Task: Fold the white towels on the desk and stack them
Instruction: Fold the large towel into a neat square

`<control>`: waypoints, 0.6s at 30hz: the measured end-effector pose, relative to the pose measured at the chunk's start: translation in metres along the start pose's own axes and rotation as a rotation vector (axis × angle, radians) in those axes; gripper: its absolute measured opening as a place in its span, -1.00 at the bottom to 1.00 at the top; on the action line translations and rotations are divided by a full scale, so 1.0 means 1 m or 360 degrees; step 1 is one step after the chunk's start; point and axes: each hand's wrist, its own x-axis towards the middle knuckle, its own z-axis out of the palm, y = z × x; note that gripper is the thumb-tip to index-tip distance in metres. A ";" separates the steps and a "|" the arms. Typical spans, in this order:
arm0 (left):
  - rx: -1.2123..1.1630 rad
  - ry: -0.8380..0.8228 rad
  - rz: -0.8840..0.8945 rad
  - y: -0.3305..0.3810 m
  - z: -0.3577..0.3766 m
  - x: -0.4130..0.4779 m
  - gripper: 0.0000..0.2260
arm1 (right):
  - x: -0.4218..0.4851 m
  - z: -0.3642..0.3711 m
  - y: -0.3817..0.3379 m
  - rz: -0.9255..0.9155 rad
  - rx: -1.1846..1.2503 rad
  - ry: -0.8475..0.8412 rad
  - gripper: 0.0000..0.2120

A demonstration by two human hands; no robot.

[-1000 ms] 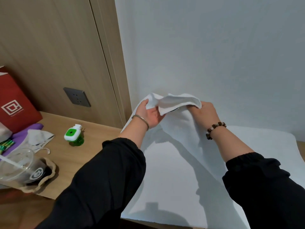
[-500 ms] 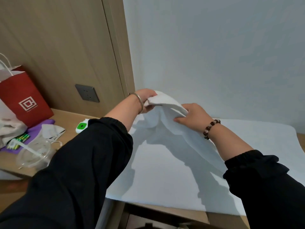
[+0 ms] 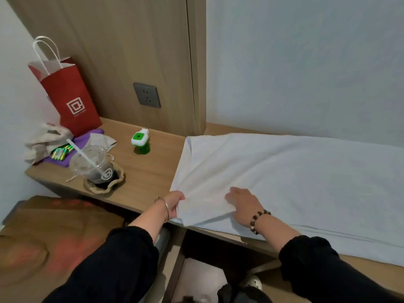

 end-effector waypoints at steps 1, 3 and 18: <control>0.0133 0.0073 0.0032 -0.003 -0.002 0.008 -0.84 | 0.001 0.010 0.001 0.0042 -0.0045 -0.0033 -0.42; 0.0341 0.0151 0.0151 -0.002 -0.001 0.019 -0.89 | 0.004 0.018 0.003 0.0058 -0.0021 -0.0015 -0.39; 0.0661 0.0446 0.0598 -0.013 -0.007 0.041 -0.54 | -0.027 0.034 0.039 0.0211 -0.0398 0.0175 -0.27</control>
